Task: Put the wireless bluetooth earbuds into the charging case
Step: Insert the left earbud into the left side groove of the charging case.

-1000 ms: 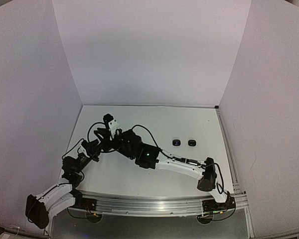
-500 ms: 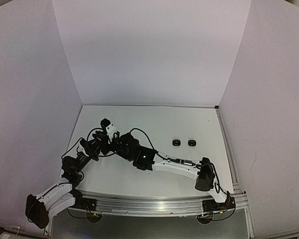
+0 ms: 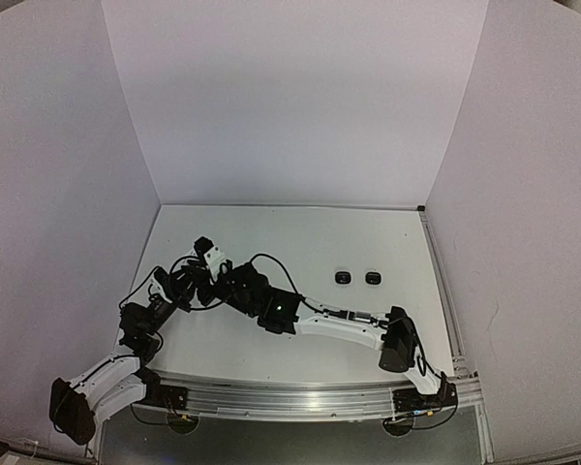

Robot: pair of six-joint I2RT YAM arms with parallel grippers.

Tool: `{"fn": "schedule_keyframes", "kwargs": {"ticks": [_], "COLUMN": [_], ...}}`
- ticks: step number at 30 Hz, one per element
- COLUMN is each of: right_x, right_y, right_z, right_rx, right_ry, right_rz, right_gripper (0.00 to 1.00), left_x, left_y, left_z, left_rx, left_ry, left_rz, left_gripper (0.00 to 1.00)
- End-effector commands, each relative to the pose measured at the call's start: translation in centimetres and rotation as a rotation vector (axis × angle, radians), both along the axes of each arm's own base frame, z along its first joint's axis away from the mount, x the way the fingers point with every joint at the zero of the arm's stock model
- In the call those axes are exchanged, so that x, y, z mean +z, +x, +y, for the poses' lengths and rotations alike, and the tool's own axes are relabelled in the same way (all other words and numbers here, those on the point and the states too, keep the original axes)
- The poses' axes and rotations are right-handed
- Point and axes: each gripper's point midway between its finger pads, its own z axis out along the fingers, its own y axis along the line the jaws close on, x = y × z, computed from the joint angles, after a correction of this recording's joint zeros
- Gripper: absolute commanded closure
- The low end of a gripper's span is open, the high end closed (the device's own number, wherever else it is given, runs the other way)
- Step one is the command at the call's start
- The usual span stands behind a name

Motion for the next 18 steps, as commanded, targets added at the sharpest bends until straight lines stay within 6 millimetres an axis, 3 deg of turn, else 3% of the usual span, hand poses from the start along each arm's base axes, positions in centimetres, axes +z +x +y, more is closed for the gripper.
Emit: {"fn": "schedule_keyframes", "kwargs": {"ticks": [1,7,18], "right_x": [5.5,6.4,4.0], "right_y": [-0.5,-0.5,0.3], "right_z": [-1.1,-1.2,-0.6], "right_rx": [0.008,0.003,-0.026], "right_ry": [0.115,0.123,0.083], "right_rz": [-0.055,-0.081,-0.073], "right_gripper": [1.00,1.00,1.00], "left_x": [2.8,2.8,2.9], "left_y": [-0.4,-0.5,-0.7], "left_z": [0.2,0.2,0.3], "left_rx": [-0.002,-0.006,-0.010], "left_ry": [-0.042,-0.041,-0.046], "left_rz": [-0.052,-0.047,-0.047], "left_gripper": [1.00,1.00,1.00]}}
